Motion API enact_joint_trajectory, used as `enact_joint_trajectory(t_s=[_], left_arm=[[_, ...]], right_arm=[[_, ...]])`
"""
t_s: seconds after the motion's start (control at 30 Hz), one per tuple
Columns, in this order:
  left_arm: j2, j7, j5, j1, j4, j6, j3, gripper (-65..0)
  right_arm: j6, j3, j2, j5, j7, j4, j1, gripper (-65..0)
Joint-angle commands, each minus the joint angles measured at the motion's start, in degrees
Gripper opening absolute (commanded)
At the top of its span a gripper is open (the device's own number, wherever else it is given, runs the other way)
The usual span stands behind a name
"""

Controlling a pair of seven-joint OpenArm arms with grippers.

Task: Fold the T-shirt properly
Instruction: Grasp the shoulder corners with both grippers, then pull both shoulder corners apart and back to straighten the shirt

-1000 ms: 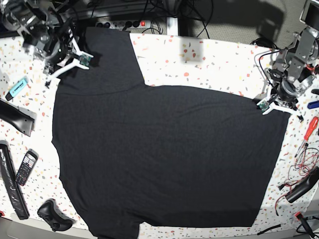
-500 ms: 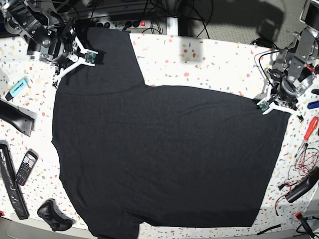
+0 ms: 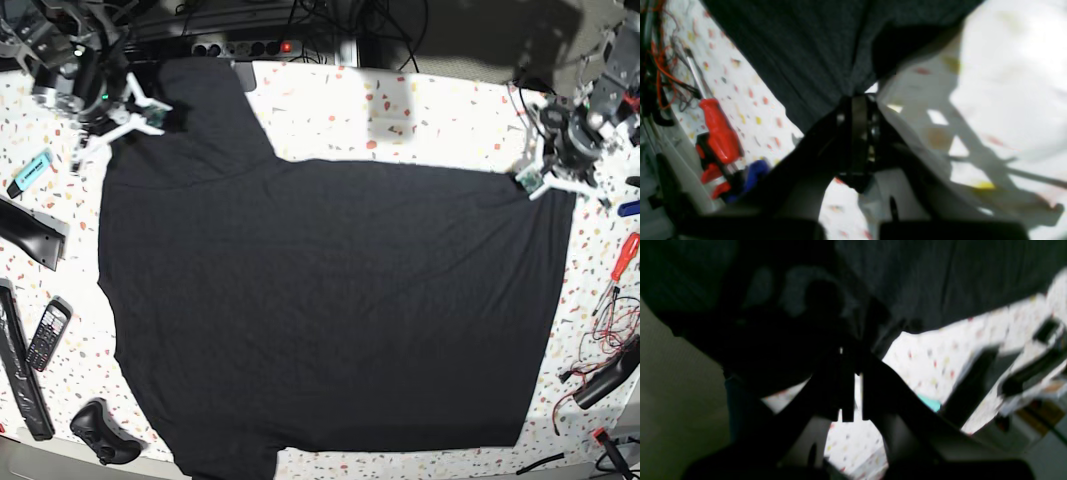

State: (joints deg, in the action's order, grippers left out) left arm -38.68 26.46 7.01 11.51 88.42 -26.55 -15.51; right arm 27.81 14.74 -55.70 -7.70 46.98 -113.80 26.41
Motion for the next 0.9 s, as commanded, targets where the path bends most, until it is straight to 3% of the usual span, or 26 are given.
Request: enact_joint_trajectory(t_s=[0.0,0.17,0.63,0.87], left_arm=[[-0.4,1.2,-3.1,2.3,1.4,-3.1,0.9,-65.0],[-0.4,0.9,-4.1,9.6,8.9,-3.1,8.4,-65.0],[-0.4,1.0,-5.2,23.0,21.4,-3.1,22.9,-65.0],[-0.4,0.9,-7.2,23.0,21.6,-3.1,27.9,-65.0]], right_arm=[[0.0,-2.0,-1.2,1.4,-0.2,-2.0,1.0,-65.0],[0.0,-9.3,-1.1,5.2,-0.6,-6.8,8.2,-65.0],[0.2,-23.6,-0.9,5.2,1.0,-17.6,26.8,-65.0],[0.3,-29.7,2.9,7.8,0.8,-21.2,29.9,-65.0]])
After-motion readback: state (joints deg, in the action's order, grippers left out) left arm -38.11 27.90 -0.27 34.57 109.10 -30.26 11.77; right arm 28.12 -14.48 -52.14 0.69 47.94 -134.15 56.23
